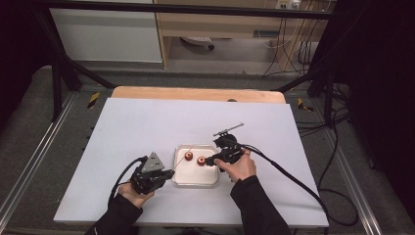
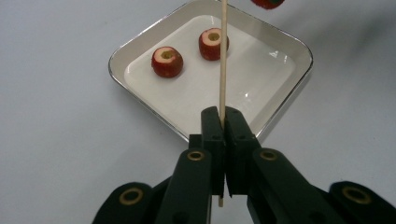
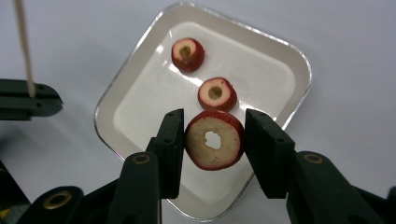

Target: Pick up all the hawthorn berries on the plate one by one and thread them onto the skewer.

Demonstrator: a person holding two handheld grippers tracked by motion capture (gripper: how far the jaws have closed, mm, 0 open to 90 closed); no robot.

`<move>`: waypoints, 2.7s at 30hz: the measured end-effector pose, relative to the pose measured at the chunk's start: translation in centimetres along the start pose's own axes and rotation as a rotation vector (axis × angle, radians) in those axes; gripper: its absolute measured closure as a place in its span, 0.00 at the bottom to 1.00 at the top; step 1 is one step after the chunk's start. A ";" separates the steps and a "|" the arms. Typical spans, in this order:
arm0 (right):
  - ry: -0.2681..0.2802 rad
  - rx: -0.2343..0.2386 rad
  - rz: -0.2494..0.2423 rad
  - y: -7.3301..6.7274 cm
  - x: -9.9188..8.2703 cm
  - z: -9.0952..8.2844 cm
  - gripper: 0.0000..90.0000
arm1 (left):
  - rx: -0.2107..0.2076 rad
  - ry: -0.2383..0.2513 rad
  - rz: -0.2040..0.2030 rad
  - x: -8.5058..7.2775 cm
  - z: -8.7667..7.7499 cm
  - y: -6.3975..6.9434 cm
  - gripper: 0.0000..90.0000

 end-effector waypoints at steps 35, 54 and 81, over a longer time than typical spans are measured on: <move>0.687 0.180 0.251 2.4 4.8 -5.6 0.66 | -0.032 0.065 -0.158 1.2 2.4 2.3 0.98; 0.793 0.236 0.313 2.7 5.9 -7.1 0.66 | -0.097 0.135 -0.232 4.3 4.0 4.3 0.98; 0.827 0.103 0.083 2.7 4.8 -6.2 0.67 | -0.163 0.116 -0.302 6.0 5.4 4.5 0.98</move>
Point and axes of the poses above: each handheld gripper's, and its own axes: z roughly forward along the jaws, x roughly out of its top, y roughly to its right, the point moved 9 cm from there along z, roughly forward along the jaws, and after that the axes turned 9 degrees about -x, right-handed, at the moved point
